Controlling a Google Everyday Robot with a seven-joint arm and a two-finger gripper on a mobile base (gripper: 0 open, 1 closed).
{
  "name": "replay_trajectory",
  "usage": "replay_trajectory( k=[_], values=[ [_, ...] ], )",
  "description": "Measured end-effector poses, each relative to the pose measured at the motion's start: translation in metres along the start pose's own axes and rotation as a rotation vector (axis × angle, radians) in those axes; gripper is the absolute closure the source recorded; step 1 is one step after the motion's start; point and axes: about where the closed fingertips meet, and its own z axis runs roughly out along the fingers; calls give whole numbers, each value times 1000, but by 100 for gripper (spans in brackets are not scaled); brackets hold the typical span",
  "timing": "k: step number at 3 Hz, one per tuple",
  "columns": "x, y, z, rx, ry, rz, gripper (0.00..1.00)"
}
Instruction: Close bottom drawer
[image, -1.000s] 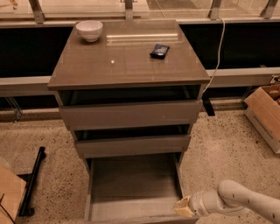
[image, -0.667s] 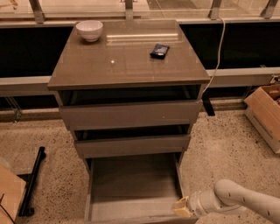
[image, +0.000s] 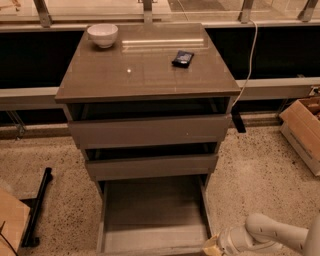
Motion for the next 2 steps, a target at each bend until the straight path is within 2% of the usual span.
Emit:
replay_trajectory(
  k=[2],
  values=[
    [42, -17, 23, -2, 23, 90, 100]
  ],
)
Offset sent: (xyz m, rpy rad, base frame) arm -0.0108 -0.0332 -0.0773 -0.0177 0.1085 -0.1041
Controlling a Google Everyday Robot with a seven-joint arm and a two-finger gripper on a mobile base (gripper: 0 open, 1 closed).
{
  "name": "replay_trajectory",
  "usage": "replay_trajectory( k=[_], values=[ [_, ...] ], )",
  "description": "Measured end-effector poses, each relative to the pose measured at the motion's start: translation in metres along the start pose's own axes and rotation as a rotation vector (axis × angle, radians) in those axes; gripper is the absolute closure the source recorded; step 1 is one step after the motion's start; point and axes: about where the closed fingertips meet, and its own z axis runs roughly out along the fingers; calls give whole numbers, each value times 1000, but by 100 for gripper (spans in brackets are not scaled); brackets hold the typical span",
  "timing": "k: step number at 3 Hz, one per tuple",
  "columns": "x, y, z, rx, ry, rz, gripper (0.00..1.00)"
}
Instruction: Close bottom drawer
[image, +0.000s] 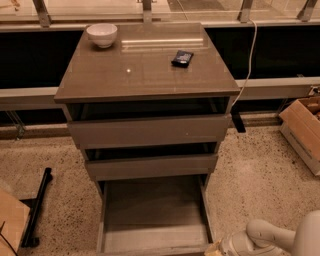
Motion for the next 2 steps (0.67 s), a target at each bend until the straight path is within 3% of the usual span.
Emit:
replay_trajectory(
  k=[2],
  values=[
    [8, -5, 4, -5, 0, 25, 100]
  ],
)
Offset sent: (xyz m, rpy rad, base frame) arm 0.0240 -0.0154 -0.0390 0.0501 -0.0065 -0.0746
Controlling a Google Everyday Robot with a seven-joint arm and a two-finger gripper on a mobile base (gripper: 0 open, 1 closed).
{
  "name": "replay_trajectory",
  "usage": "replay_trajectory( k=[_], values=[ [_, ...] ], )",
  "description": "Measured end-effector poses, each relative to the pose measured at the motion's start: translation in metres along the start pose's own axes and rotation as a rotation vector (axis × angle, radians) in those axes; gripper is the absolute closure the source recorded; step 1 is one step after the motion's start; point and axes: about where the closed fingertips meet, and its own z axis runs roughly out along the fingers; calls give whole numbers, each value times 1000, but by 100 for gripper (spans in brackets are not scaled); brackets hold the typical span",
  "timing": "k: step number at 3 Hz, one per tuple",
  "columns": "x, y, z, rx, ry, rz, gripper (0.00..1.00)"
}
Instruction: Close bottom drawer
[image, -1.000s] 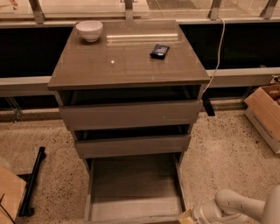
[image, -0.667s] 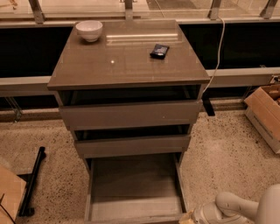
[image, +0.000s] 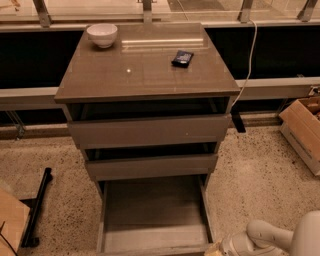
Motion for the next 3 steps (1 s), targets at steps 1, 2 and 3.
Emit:
replay_trajectory(
  k=[1, 2, 3],
  values=[
    [0, 0, 0, 0, 0, 0, 82],
    [0, 0, 0, 0, 0, 0, 58],
    [0, 0, 0, 0, 0, 0, 35]
  ],
)
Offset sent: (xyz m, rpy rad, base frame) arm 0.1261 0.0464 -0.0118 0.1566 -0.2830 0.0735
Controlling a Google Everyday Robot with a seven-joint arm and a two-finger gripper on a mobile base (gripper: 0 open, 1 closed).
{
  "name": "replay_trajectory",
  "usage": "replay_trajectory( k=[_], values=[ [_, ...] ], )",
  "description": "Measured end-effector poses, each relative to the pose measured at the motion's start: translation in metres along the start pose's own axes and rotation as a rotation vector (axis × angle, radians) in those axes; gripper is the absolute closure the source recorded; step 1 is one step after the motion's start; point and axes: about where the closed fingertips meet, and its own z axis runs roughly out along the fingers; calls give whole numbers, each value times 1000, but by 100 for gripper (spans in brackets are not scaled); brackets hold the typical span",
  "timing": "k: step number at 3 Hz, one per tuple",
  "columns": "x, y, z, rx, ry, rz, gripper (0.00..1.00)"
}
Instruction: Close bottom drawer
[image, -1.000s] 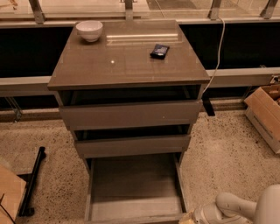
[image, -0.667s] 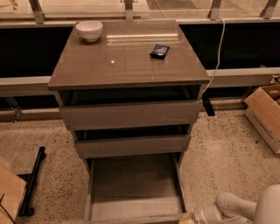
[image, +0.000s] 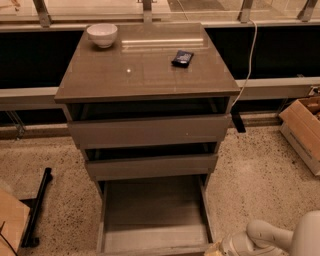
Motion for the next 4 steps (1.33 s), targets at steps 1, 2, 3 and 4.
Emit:
replay_trajectory(
  k=[1, 2, 3, 4],
  values=[
    [0, 2, 2, -4, 0, 0, 12],
    [0, 2, 2, -4, 0, 0, 0],
    [0, 2, 2, -4, 0, 0, 0],
    [-23, -8, 19, -28, -24, -46, 26]
  ],
)
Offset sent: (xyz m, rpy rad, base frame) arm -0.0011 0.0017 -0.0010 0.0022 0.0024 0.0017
